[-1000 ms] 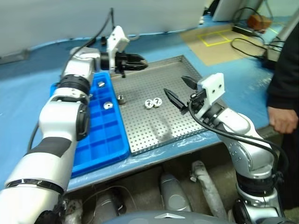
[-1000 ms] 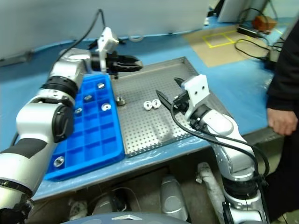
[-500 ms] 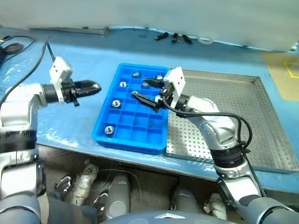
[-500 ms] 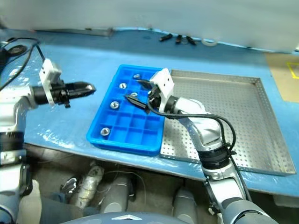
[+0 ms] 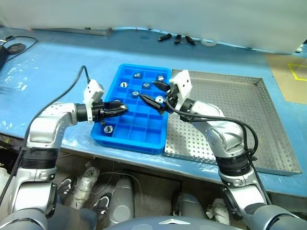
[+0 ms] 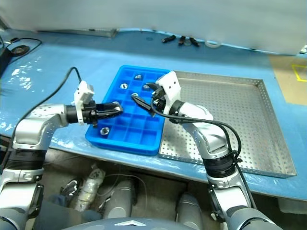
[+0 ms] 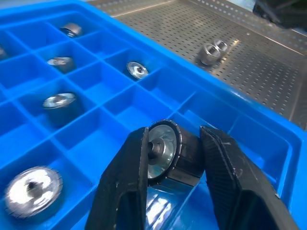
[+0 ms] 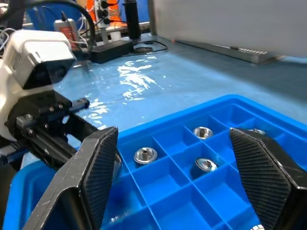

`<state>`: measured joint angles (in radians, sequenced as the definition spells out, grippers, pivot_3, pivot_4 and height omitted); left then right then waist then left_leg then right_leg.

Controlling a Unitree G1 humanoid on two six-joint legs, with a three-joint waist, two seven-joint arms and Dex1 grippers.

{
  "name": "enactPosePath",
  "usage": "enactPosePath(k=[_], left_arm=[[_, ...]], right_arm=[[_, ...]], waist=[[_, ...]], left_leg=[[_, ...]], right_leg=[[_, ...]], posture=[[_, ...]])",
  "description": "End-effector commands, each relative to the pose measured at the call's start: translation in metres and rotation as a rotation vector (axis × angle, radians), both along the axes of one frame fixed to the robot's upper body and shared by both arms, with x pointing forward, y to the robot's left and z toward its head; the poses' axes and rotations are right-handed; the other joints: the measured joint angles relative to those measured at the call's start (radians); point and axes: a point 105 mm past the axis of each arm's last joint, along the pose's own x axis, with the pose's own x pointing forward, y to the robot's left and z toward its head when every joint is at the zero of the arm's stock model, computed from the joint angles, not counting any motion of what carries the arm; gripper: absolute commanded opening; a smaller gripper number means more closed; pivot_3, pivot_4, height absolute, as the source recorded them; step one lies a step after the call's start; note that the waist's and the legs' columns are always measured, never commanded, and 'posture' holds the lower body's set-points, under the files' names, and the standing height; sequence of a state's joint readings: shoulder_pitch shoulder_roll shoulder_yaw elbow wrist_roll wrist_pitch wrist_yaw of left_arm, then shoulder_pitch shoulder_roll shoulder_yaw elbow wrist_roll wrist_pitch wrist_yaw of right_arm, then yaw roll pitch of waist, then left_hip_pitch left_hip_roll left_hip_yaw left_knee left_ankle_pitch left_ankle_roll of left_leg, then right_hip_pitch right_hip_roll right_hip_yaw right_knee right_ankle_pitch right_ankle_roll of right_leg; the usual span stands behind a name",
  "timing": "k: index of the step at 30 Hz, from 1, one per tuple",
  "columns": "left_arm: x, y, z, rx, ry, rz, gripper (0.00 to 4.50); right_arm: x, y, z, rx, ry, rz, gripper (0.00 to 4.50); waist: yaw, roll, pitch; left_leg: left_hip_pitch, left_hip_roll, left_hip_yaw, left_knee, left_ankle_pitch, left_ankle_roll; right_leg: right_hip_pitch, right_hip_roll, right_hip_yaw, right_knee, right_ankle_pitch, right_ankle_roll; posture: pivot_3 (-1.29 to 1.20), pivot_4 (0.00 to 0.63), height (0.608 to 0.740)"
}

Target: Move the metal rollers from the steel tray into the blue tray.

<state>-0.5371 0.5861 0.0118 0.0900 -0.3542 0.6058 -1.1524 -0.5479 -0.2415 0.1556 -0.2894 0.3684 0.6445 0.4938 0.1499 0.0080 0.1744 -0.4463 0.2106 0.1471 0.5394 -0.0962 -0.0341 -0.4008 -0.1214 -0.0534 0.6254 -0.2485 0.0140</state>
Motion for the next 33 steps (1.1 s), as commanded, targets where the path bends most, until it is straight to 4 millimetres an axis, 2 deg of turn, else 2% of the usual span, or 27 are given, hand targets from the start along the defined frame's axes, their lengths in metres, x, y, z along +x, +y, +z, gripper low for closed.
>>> enactPosePath(k=[1, 10, 14, 19, 20, 23, 25, 27, 29, 31, 33], left_arm=[[0.01, 0.003, -0.004, 0.027, -0.016, 0.003, 1.29], [0.017, 0.009, -0.011, 0.059, -0.008, -0.009, 1.29], [0.012, 0.009, -0.011, 0.06, 0.002, -0.039, 2.62], [0.014, 0.021, -0.012, 0.065, 0.019, -0.017, 4.29], [0.014, 0.023, -0.012, 0.07, 0.02, -0.015, 4.47], [0.021, 0.024, -0.005, 0.089, -0.02, 0.005, 4.47], [0.028, 0.018, 0.011, 0.06, -0.072, 0.004, 4.47], [0.034, 0.002, 0.043, -0.027, -0.133, -0.026, 4.47], [0.035, -0.018, 0.065, -0.092, -0.166, -0.082, 4.47], [0.029, -0.041, 0.072, -0.122, -0.17, -0.172, 4.47], [0.02, -0.063, 0.068, -0.119, -0.164, -0.262, 4.47]], right_arm=[[-0.005, -0.007, 0.013, 0.028, -0.052, -0.029, 3.91], [-0.007, -0.014, 0.01, 0.026, -0.049, -0.075, 3.91], [-0.007, -0.014, 0.009, 0.026, -0.048, -0.081, 3.91], [-0.006, -0.014, 0.007, 0.028, -0.046, -0.084, 3.91], [-0.006, -0.014, 0.007, 0.029, -0.046, -0.084, 3.91], [-0.006, -0.015, 0.007, 0.028, -0.048, -0.09, 3.91], [-0.005, -0.019, 0.005, 0.015, -0.053, -0.107, 3.91], [0.0, -0.033, 0.003, -0.007, -0.06, -0.169, 3.91], [0.005, -0.05, 0.0, -0.026, -0.057, -0.244, 3.91], [0.006, -0.064, -0.004, -0.051, -0.049, -0.289, 3.91], [0.002, -0.076, -0.009, -0.082, -0.043, -0.318, 3.91]], waist=[[-0.005, 0.0, 0.0], [-0.026, 0.0, 0.0], [-0.026, 0.0, 0.0], [-0.026, 0.0, 0.0], [-0.026, 0.0, 0.0], [-0.026, 0.0, 0.0], [-0.024, 0.0, 0.0], [-0.018, 0.0, 0.0], [-0.013, 0.0, 0.0], [-0.016, 0.0, 0.0], [-0.026, 0.001, -0.001]], left_leg=[[0.0, 0.001, 0.0, 0.0, 0.0, 0.0], [0.001, 0.004, 0.001, 0.0, 0.0, 0.001], [0.002, 0.005, 0.002, 0.001, 0.0, 0.0], [0.004, 0.01, 0.002, 0.001, 0.001, -0.001], [0.004, 0.011, 0.003, 0.001, 0.001, -0.002], [0.005, 0.013, 0.003, 0.001, 0.002, -0.003], [0.005, 0.013, 0.003, 0.001, 0.002, -0.004], [0.004, 0.012, 0.003, 0.001, 0.003, -0.005], [0.004, 0.012, 0.003, 0.001, 0.003, -0.005], [0.005, 0.011, 0.003, 0.003, 0.003, -0.005], [0.007, 0.01, 0.006, 0.003, 0.003, -0.005]], right_leg=[[-0.001, 0.001, 0.0, 0.0, 0.0, 0.0], [0.0, 0.007, 0.003, -0.001, 0.001, -0.002], [0.0, 0.007, 0.005, -0.001, -0.001, -0.006], [0.0, 0.01, 0.005, -0.001, 0.001, -0.009], [0.0, 0.011, 0.005, -0.001, 0.001, -0.01], [0.0, 0.013, 0.005, -0.001, 0.002, -0.011], [0.0, 0.013, 0.005, -0.001, 0.003, -0.012], [0.0, 0.012, 0.005, -0.001, 0.003, -0.012], [0.001, 0.012, 0.005, 0.0, 0.003, -0.012], [0.002, 0.011, 0.006, -0.001, 0.004, -0.013], [0.003, 0.011, 0.01, -0.001, 0.004, -0.013]], posture=[[0.05, 0.15, 0.74], [0.02, 0.15, 0.74], [0.01, 0.15, 0.74], [0.01, 0.15, 0.74], [0.01, 0.15, 0.74], [0.0, 0.15, 0.74], [-0.02, 0.15, 0.74], [-0.04, 0.15, 0.74], [-0.07, 0.15, 0.74], [-0.11, 0.15, 0.74], [-0.13, 0.15, 0.74]])
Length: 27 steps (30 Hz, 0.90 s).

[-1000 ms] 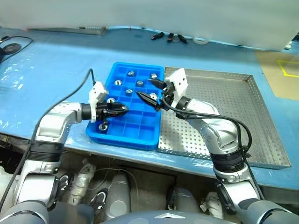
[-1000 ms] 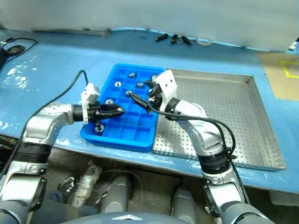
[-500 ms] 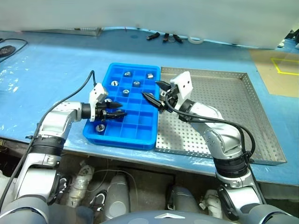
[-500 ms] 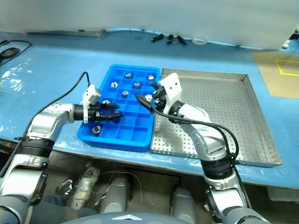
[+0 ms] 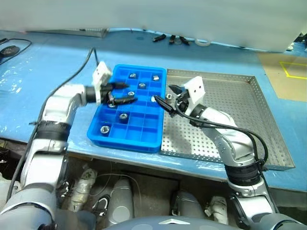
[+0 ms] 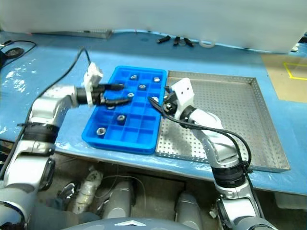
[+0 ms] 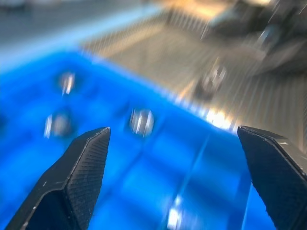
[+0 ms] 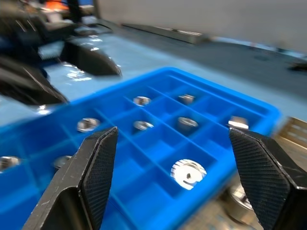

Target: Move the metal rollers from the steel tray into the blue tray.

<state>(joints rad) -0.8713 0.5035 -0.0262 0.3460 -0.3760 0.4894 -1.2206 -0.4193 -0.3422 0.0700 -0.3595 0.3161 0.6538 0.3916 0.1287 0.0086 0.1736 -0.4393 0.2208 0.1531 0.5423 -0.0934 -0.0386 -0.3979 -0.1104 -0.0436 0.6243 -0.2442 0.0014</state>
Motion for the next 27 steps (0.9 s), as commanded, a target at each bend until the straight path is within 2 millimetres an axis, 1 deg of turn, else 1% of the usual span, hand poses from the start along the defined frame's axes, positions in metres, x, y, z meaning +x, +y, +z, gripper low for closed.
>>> enactPosePath(k=[1, 3, 6, 8, 11, 12, 13, 16, 19, 23, 27], left_arm=[[-0.016, -0.033, -0.005, 0.001, -0.001, -0.152, 4.47], [-0.021, -0.046, -0.01, 0.005, 0.006, -0.203, 4.47], [-0.023, -0.059, -0.014, 0.005, 0.009, -0.249, 4.47], [-0.024, -0.064, -0.015, 0.003, 0.011, -0.271, 4.47], [-0.021, -0.065, -0.015, 0.004, 0.013, -0.277, 4.47], [-0.019, -0.065, -0.015, 0.009, 0.011, -0.275, 4.47], [-0.019, -0.066, -0.015, 0.013, 0.007, -0.277, 4.47], [-0.018, -0.066, -0.013, 0.022, -0.001, -0.283, 4.47], [-0.016, -0.066, -0.013, 0.031, -0.012, -0.279, 4.47], [-0.016, -0.065, -0.013, 0.036, -0.016, -0.275, 4.47], [-0.015, -0.063, -0.015, 0.04, -0.013, -0.262, 4.47]], right_arm=[[-0.007, -0.023, 0.006, -0.038, -0.047, -0.068, 3.91], [-0.01, -0.033, -0.001, -0.065, -0.028, -0.096, 3.91], [-0.015, -0.048, -0.012, -0.101, 0.001, -0.135, 3.91], [-0.018, -0.06, -0.025, -0.107, 0.044, -0.164, 3.91], [-0.017, -0.072, -0.048, -0.126, 0.1, -0.204, 3.91], [-0.015, -0.074, -0.053, -0.118, 0.104, -0.215, 3.91], [-0.011, -0.076, -0.056, -0.123, 0.1, -0.233, 3.91], [0.0, -0.076, -0.057, -0.104, 0.082, -0.254, 3.91], [0.007, -0.08, -0.067, -0.103, 0.086, -0.285, 3.91], [0.012, -0.095, -0.082, -0.107, 0.114, -0.336, 3.91], [0.012, -0.097, -0.098, -0.106, 0.161, -0.334, 3.91]], waist=[[-0.008, 0.0, 0.0], [-0.016, 0.0, 0.0], [-0.041, 0.0, 0.0], [-0.049, 0.001, 0.0], [-0.06, 0.001, 0.0], [-0.062, 0.001, 0.0], [-0.064, 0.001, 0.0], [-0.068, 0.001, 0.0], [-0.077, 0.001, 0.0], [-0.076, 0.001, 0.0], [-0.081, 0.001, 0.0]], left_leg=[[0.001, 0.0, 0.001, 0.0, 0.0, 0.001], [0.001, 0.001, 0.002, 0.0, -0.001, 0.002], [0.0, 0.002, 0.003, 0.0, -0.001, 0.002], [0.001, 0.003, 0.005, 0.0, -0.002, 0.005], [0.002, 0.003, 0.009, 0.001, -0.004, 0.008], [0.002, 0.003, 0.01, 0.002, -0.006, 0.01], [0.002, 0.002, 0.011, 0.003, -0.006, 0.011], [0.004, 0.002, 0.015, 0.005, -0.008, 0.014], [0.006, 0.002, 0.018, 0.005, -0.009, 0.015], [0.004, 0.002, 0.018, 0.006, -0.01, 0.018], [0.003, 0.002, 0.02, 0.01, -0.013, 0.022]], right_leg=[[0.0, 0.0, 0.002, 0.0, 0.0, 0.0], [-0.001, 0.002, 0.004, 0.0, 0.0, 0.0], [-0.004, 0.003, 0.005, 0.0, 0.0, 0.0], [-0.004, 0.003, 0.007, 0.0, 0.0, 0.0], [-0.004, 0.003, 0.009, -0.001, 0.0, 0.0], [-0.004, 0.003, 0.01, -0.001, 0.0, 0.0], [-0.004, 0.003, 0.012, -0.001, 0.0, 0.0], [-0.004, 0.002, 0.016, -0.001, 0.002, 0.001], [-0.004, 0.002, 0.018, 0.0, 0.002, 0.001], [-0.004, 0.002, 0.018, -0.001, 0.002, 0.001], [-0.004, 0.002, 0.018, -0.002, 0.002, 0.001]], posture=[[-0.14, 0.15, 0.74], [-0.16, 0.15, 0.74], [-0.2, 0.15, 0.74], [-0.22, 0.15, 0.74], [-0.24, 0.15, 0.74], [-0.24, 0.15, 0.74], [-0.24, 0.15, 0.74], [-0.25, 0.15, 0.74], [-0.24, 0.15, 0.74], [-0.24, 0.15, 0.74], [-0.23, 0.15, 0.74]])
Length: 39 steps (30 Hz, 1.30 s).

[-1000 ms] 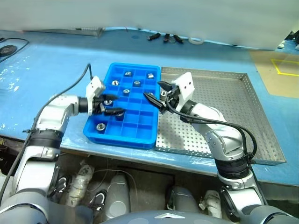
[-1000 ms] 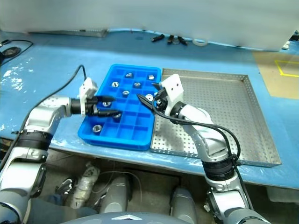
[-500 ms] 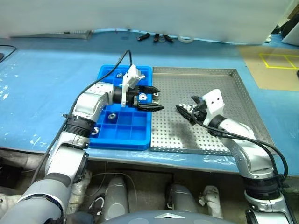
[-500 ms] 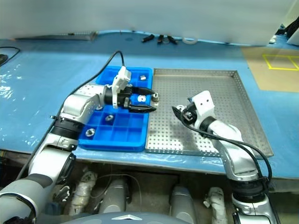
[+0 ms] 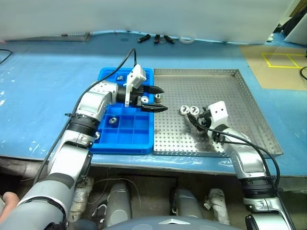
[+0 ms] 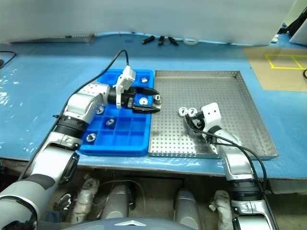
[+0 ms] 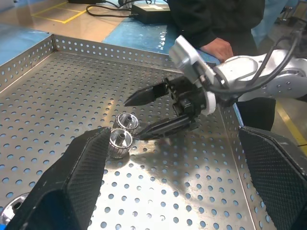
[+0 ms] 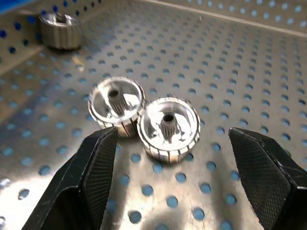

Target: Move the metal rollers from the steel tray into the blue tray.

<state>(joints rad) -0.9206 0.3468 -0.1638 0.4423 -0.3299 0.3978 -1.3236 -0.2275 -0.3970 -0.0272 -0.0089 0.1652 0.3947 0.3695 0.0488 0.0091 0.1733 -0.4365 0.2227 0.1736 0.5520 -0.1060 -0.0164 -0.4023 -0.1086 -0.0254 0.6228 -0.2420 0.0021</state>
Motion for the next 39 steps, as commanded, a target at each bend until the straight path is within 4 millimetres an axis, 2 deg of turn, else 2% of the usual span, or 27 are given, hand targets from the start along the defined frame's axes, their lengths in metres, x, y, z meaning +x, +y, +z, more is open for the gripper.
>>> enactPosePath(k=[1, 4, 8, 12, 16, 21, 28, 39], left_arm=[[0.0, 0.0, 0.008, -0.001, -0.044, -0.002, 4.47], [0.003, 0.001, 0.007, 0.002, -0.047, 0.017, 4.47], [0.005, 0.001, 0.007, 0.001, -0.049, 0.027, 4.47], [0.007, 0.0, 0.007, 0.001, -0.046, 0.035, 4.47], [0.007, -0.002, 0.005, 0.003, -0.042, 0.033, 4.47], [0.007, -0.007, 0.003, 0.013, -0.046, 0.02, 4.47], [0.011, -0.006, 0.001, 0.028, -0.047, 0.037, 4.47], [0.016, -0.006, -0.001, 0.04, -0.052, 0.058, 4.47]], right_arm=[[0.001, -0.003, 0.0, 0.02, -0.019, -0.006, 3.91], [0.001, -0.002, -0.015, 0.028, 0.014, -0.021, 3.91], [0.002, 0.009, -0.022, 0.048, 0.017, -0.015, 3.91], [0.005, 0.029, -0.017, 0.061, -0.02, 0.017, 3.91], [0.015, 0.038, -0.009, 0.074, -0.062, 0.001, 3.91], [0.019, 0.042, -0.012, 0.066, -0.064, -0.01, 3.91], [0.013, 0.046, -0.024, 0.056, -0.037, -0.003, 3.91], [0.011, 0.055, -0.02, 0.071, -0.05, 0.035, 3.91]], waist=[[-0.002, 0.0, 0.0], [-0.004, 0.0, 0.0], [-0.005, -0.001, -0.001], [-0.005, -0.003, -0.002], [-0.007, -0.003, -0.002], [-0.007, -0.003, -0.002], [-0.007, -0.004, -0.002], [-0.008, -0.004, -0.002]], left_leg=[[0.0, 0.0, 0.0, 0.0, 0.0, 0.0], [0.0, 0.0, 0.0, 0.002, 0.0, 0.001], [0.002, 0.001, 0.0, 0.003, 0.0, 0.0], [0.003, 0.002, 0.0, 0.004, 0.0, 0.0], [0.002, 0.001, 0.0, 0.003, -0.001, 0.001], [0.002, 0.001, 0.001, 0.004, -0.001, 0.0], [0.002, 0.001, 0.001, 0.003, -0.001, 0.001], [0.002, 0.001, 0.001, 0.0, -0.001, 0.001]], right_leg=[[0.0, 0.0, 0.0, 0.0, 0.0, 0.0], [0.0, 0.0, 0.0, 0.0, 0.0, 0.0], [0.002, 0.0, 0.0, 0.001, 0.0, -0.001], [0.003, 0.0, 0.0, 0.001, 0.001, -0.001], [0.003, 0.0, 0.0, 0.0, 0.001, -0.001], [0.003, 0.0, 0.001, 0.001, 0.001, -0.001], [0.003, 0.0, 0.001, 0.0, 0.001, -0.001], [0.003, 0.0, 0.0, -0.003, 0.001, -0.001]], posture=[[-0.23, 0.15, 0.74], [-0.22, 0.15, 0.74], [-0.22, 0.15, 0.74], [-0.23, 0.15, 0.74], [-0.24, 0.15, 0.74], [-0.25, 0.15, 0.74], [-0.26, 0.15, 0.74], [-0.26, 0.15, 0.74]])
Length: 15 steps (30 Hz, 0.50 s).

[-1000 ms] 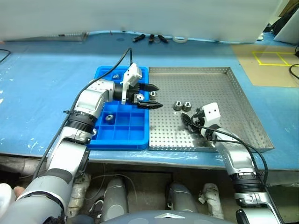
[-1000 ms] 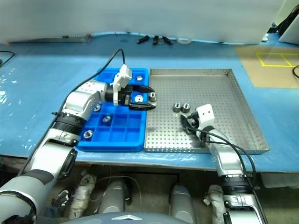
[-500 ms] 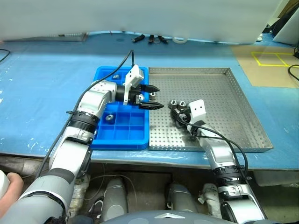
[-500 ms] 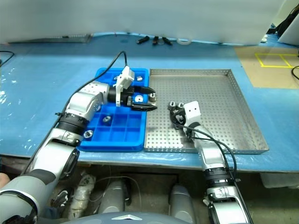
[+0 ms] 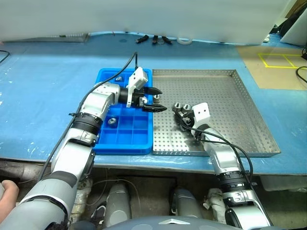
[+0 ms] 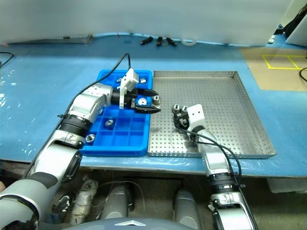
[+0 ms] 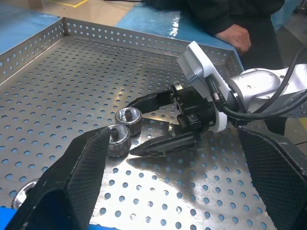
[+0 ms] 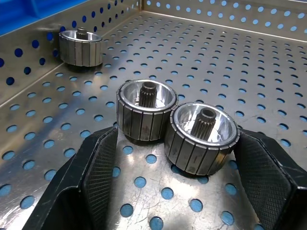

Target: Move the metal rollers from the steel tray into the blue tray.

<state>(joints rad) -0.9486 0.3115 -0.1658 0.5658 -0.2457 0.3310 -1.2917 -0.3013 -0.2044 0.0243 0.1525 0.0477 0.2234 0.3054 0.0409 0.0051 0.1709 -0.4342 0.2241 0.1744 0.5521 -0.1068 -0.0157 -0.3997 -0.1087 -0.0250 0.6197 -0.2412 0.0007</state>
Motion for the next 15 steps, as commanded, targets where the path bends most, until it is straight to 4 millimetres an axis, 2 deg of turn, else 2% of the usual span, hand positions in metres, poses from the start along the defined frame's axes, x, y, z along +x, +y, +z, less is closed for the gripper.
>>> enactPosePath(k=[1, 2, 3, 5, 8, 15], left_arm=[[0.002, -0.004, 0.014, -0.01, -0.056, -0.008, 4.47], [0.002, -0.004, 0.014, -0.01, -0.056, -0.006, 4.5], [0.003, -0.004, 0.014, -0.009, -0.057, -0.003, 4.5], [0.004, -0.003, 0.013, -0.006, -0.057, 0.003, 4.5], [0.004, -0.003, 0.012, -0.003, -0.059, 0.006, 4.5], [0.004, -0.002, 0.013, -0.002, -0.061, 0.004, 4.5]], right_arm=[[-0.007, 0.008, -0.007, 0.019, 0.011, 0.03, 3.91], [-0.008, 0.01, -0.005, 0.023, 0.001, 0.043, 3.5], [-0.009, 0.011, -0.004, 0.028, -0.003, 0.056, 3.34], [-0.012, 0.015, -0.002, 0.037, -0.008, 0.085, 2.72], [-0.014, 0.015, 0.0, 0.041, -0.014, 0.09, 1.65], [-0.014, 0.011, 0.012, 0.044, -0.043, 0.091, 1.59]], waist=[[0.0, 0.0, 0.0], [0.0, 0.0, 0.0], [0.0, 0.0, 0.0], [0.001, 0.0, 0.0], [0.001, 0.0, 0.0], [0.002, 0.0, 0.0]], left_leg=[[0.0, 0.0, 0.0, 0.0, 0.0, 0.0], [0.0, 0.0, 0.0, 0.0, 0.0, 0.0], [0.0, 0.0, 0.0, 0.0, 0.0, 0.0], [0.0, 0.0, 0.0, -0.001, 0.0, 0.0], [0.0, 0.0, 0.0, -0.003, 0.0, 0.0], [-0.002, 0.0, 0.0, -0.006, 0.0, 0.0]], right_leg=[[0.0, 0.0, 0.0, 0.0, 0.0, 0.0], [0.0, 0.0, 0.0, 0.0, 0.0, 0.0], [0.0, 0.0, 0.0, 0.0, 0.0, 0.0], [0.0, 0.0, 0.0, -0.001, 0.0, 0.0], [0.0, 0.0, 0.0, -0.003, 0.0, 0.0], [-0.002, 0.0, 0.0, -0.004, 0.0, 0.0]], posture=[[-0.26, 0.15, 0.74], [-0.26, 0.15, 0.74], [-0.26, 0.15, 0.74], [-0.26, 0.15, 0.74], [-0.26, 0.15, 0.74], [-0.26, 0.15, 0.74]])
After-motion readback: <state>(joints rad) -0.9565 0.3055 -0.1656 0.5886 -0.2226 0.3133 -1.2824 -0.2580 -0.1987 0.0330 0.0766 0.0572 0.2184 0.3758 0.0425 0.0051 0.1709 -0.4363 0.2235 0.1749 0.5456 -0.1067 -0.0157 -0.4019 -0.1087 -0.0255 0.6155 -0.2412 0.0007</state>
